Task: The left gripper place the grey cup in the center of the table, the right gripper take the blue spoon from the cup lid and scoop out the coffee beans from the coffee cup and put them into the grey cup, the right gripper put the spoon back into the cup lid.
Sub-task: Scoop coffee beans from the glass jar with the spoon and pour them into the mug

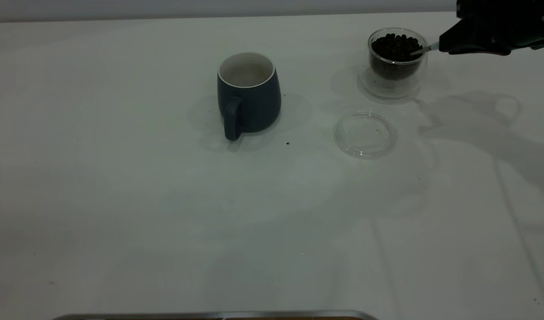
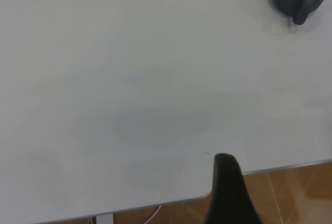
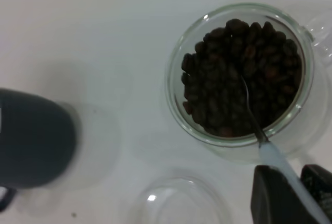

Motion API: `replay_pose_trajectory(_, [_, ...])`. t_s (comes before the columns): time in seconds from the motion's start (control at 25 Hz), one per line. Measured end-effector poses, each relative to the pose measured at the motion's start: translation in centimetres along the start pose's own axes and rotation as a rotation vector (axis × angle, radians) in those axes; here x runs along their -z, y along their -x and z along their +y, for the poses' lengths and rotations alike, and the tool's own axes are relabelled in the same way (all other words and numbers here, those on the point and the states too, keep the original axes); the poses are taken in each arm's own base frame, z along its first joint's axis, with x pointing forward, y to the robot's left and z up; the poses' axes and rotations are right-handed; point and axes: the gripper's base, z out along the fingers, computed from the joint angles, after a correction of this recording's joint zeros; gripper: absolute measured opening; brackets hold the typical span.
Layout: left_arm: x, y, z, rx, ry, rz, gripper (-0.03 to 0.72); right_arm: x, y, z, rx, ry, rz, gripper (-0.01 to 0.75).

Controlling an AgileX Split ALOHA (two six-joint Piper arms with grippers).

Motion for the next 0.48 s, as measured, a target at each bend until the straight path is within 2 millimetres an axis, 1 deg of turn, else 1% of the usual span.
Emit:
replay_pose_trajectory(0.24, [0.0, 0.0, 0.0, -0.001, 0.0, 0.0, 0.555, 0.0, -0.3, -0.8, -0.123, 0.031, -0.001, 0.103])
replay_pose_trajectory(0.48, [0.0, 0.0, 0.0, -0.001, 0.0, 0.0, 0.555, -0.7, -1.0, -3.0, -0.257, 0.131, -0.003, 0.103])
